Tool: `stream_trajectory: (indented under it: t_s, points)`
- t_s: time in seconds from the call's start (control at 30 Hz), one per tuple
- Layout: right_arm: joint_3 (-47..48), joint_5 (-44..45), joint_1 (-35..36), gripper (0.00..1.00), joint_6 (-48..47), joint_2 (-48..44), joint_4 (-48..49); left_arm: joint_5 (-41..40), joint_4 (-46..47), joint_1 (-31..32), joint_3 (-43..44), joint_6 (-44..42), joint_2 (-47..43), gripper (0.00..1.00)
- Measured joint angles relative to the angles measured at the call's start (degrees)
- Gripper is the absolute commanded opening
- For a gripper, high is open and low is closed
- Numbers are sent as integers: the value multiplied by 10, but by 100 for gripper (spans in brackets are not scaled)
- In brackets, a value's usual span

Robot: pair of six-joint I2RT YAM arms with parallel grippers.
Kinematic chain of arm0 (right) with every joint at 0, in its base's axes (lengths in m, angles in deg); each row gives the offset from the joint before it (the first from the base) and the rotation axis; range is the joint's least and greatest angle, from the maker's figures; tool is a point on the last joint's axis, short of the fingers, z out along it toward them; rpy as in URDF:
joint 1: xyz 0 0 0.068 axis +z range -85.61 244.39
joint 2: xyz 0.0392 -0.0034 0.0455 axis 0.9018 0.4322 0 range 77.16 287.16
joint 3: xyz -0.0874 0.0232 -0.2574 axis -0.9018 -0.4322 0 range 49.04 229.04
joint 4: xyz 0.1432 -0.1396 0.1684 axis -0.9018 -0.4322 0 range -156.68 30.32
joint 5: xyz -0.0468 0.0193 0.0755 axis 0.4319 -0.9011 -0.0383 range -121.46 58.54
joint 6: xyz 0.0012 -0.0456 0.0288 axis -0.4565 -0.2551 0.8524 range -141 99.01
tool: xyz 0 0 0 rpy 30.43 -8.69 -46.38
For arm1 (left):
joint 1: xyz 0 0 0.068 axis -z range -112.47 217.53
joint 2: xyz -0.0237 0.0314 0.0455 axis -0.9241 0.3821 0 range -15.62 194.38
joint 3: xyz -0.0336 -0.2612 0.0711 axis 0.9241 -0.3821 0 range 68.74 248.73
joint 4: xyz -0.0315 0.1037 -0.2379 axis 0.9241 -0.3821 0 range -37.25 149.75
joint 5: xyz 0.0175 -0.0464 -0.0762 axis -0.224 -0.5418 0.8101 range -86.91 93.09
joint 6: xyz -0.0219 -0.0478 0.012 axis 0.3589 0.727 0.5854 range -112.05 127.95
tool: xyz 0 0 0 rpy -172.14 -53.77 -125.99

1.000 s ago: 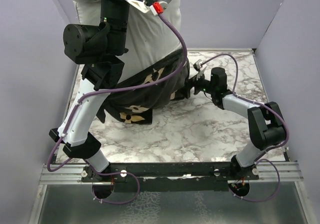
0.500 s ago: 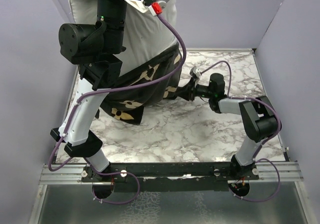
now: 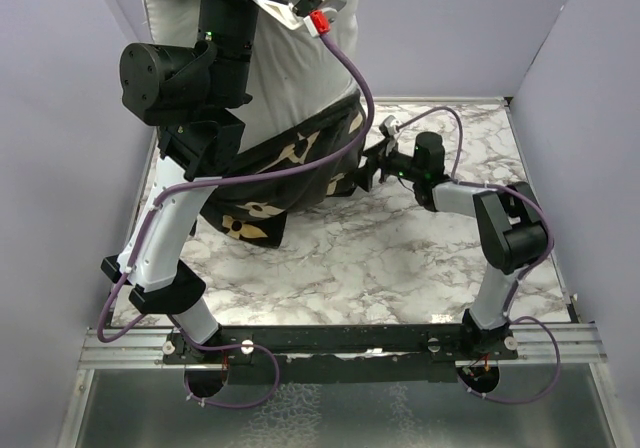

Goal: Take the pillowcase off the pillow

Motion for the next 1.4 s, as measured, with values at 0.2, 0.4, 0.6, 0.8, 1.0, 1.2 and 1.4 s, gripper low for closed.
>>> stream_trajectory:
  t_s: [0.2, 0.4, 0.6, 0.8, 1.0, 1.2, 1.4]
  points:
    - [76, -84, 0, 76, 9, 80, -16, 9, -13, 0, 0, 0, 0, 0]
    - [64, -163, 7, 20, 57, 113, 22, 17, -14, 0, 3, 0, 0, 0]
    - [33, -193, 8, 1, 124, 113, 128, 23, -16, 0, 18, 0, 0, 0]
    - [49, -155, -2, 1, 177, 116, 69, 40, -24, 0, 47, -14, 6, 0]
    - [132, -59, -76, 1, 282, 173, -122, 61, -33, 0, 58, -46, 8, 0]
    - [-19, 35, -185, 1, 414, 100, -143, 68, -68, 0, 57, -71, 15, 0]
    - [-38, 235, -198, 1, 435, 7, -253, 94, -76, -4, 62, -104, 38, 0]
